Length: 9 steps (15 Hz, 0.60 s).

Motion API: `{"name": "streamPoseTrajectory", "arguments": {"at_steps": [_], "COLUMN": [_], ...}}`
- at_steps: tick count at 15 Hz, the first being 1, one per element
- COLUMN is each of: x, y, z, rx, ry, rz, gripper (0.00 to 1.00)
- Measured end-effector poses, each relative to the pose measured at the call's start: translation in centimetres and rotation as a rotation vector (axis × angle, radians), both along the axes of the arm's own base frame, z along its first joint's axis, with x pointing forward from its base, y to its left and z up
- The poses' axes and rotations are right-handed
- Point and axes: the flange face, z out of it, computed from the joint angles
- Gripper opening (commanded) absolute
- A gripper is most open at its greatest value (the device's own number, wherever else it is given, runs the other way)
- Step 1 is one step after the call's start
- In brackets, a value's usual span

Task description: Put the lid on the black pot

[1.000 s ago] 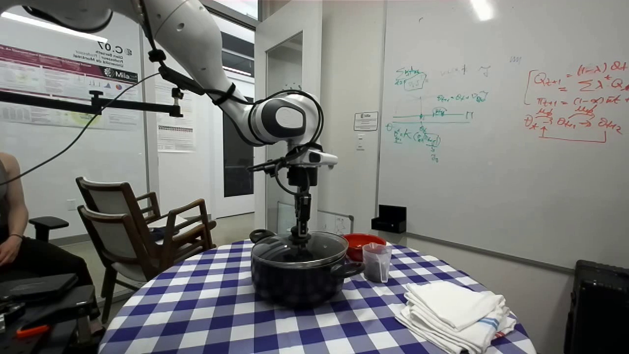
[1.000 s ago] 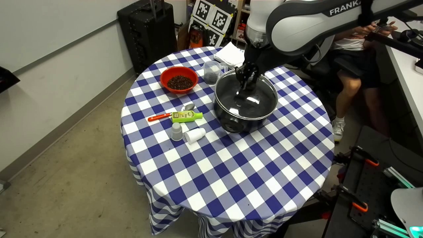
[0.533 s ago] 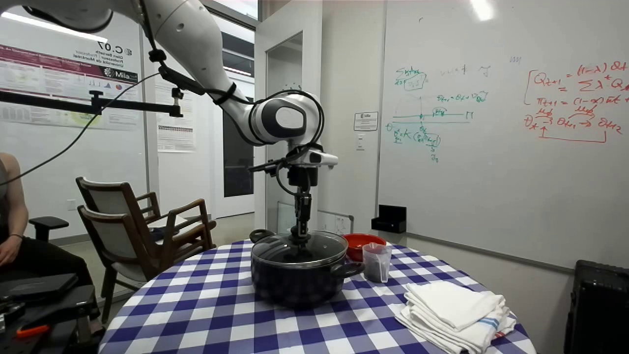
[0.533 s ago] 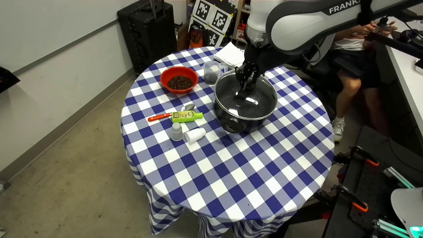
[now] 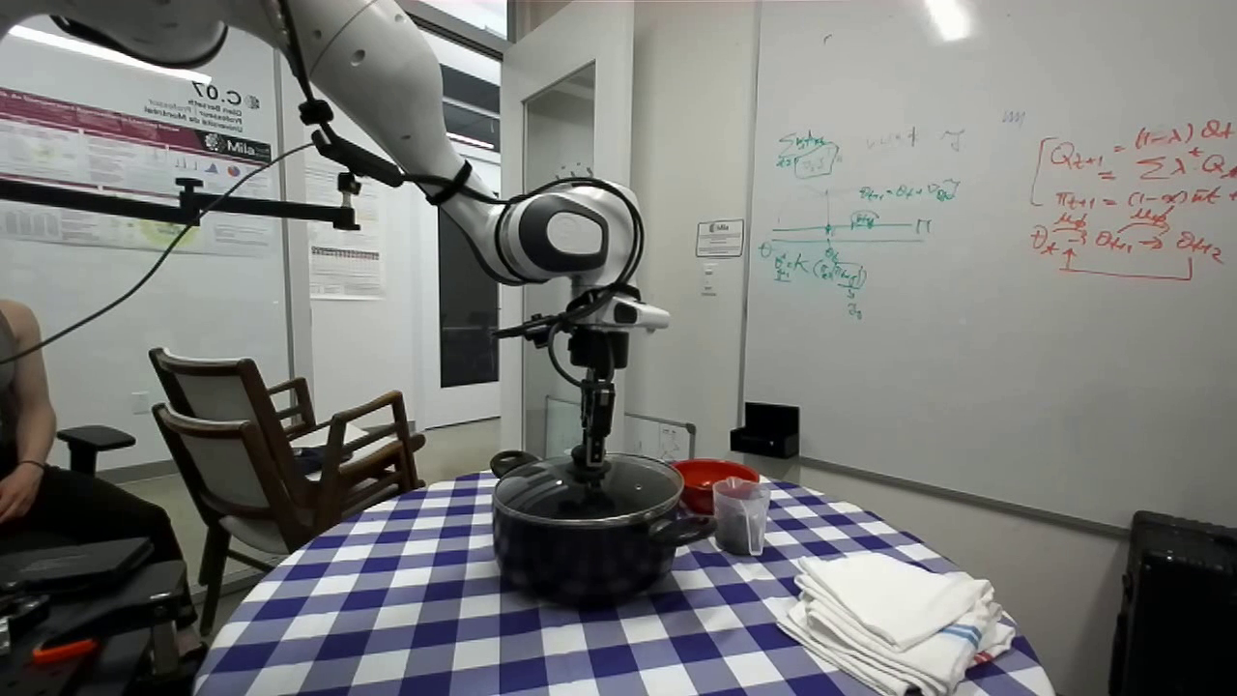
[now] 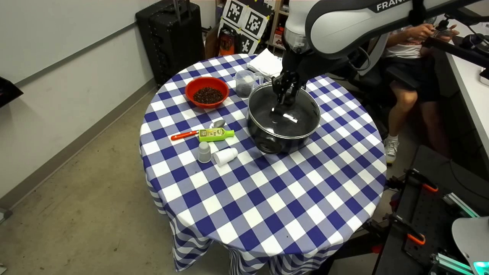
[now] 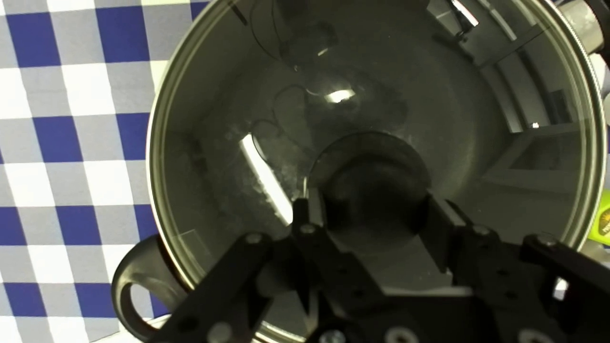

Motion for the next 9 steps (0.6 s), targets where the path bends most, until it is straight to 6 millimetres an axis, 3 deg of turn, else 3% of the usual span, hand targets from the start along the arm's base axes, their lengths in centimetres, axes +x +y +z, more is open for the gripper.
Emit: {"name": "streamPoseTrajectory", "arguments": {"at_steps": [9], "x": [0.54], "y": [-0.15], "z": [-0.41], "rx": [0.016], "ry": [0.053], "rz": [-0.001], "gripper": [0.25]}}
